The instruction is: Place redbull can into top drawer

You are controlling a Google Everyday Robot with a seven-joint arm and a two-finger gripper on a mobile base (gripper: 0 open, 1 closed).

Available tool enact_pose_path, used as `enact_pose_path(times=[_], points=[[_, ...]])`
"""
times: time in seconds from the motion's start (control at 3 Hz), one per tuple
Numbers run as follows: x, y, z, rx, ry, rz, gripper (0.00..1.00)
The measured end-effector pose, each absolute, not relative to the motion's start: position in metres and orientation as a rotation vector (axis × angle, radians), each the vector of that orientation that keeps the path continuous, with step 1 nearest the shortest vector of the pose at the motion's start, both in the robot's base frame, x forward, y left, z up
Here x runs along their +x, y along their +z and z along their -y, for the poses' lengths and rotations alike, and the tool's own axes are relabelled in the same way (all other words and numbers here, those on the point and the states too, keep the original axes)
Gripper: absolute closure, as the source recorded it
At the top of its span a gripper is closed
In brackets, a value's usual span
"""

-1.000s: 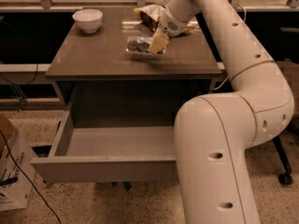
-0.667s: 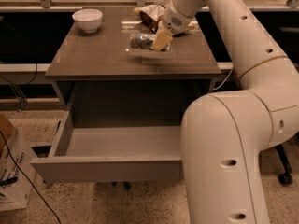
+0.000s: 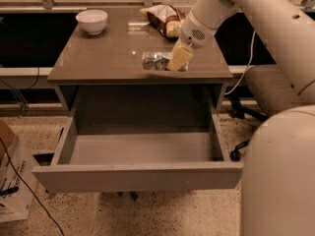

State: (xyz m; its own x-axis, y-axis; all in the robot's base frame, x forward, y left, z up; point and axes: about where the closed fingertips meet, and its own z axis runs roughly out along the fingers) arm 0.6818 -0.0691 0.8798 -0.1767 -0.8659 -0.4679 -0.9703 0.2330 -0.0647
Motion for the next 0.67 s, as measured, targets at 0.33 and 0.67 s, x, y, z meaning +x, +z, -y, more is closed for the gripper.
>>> enact_pose_path(times=[0.33,0.67], points=[[0.63,0.88,0.081,-1.689,0.384,-2.112,1.0],[0.574,0.847,0.09,-1.761,0.449,-2.157,1.0]])
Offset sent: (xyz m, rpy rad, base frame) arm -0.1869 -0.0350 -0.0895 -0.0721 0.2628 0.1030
